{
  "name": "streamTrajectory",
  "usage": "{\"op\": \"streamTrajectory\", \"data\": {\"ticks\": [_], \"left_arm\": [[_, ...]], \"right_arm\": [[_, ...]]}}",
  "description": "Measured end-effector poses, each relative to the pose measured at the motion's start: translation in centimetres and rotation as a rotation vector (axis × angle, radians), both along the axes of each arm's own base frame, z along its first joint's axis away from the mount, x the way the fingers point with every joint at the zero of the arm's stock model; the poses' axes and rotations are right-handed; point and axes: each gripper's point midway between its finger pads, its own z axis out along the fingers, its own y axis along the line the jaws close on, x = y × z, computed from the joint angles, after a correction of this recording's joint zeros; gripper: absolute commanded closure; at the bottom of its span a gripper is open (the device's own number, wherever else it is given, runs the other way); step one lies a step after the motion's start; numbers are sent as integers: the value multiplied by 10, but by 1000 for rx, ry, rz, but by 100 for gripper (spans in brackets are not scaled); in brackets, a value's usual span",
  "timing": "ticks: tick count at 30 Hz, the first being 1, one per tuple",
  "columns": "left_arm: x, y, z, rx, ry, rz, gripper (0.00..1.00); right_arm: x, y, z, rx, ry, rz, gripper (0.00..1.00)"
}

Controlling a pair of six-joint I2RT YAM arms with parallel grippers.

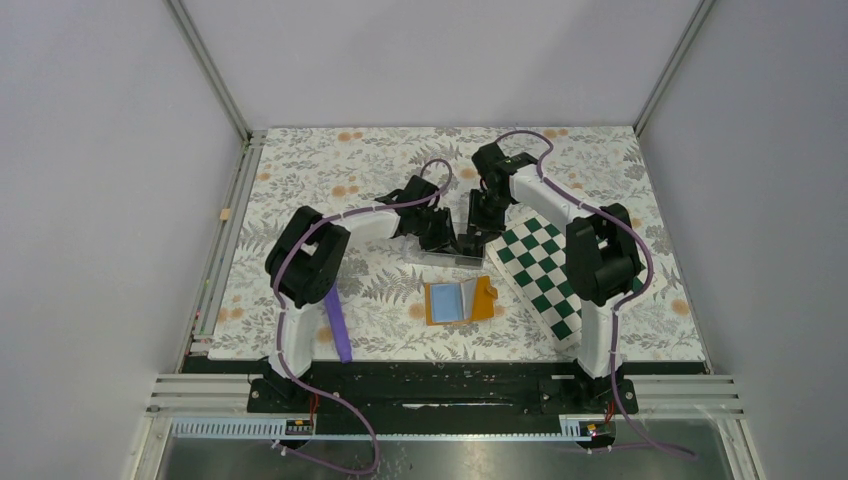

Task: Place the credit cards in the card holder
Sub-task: Pick up the credit card from the storage box.

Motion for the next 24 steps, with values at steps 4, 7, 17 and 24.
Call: {"op": "streamTrajectory", "data": {"ticks": [4, 7, 17, 24], "left_arm": [[3, -1, 3, -34, 10, 17, 86], [4, -2, 4, -45, 18, 25, 89], [4, -8, 9, -78, 16, 15, 86], [5, 2, 6, 10, 24, 43, 76]], "right_arm": [[-2, -3, -1, -15, 5, 6, 63], [-2, -5, -2, -23, 4, 6, 63], [2, -9, 3, -24, -3, -1, 62], [16, -33, 15, -41, -49, -46, 56]]}}
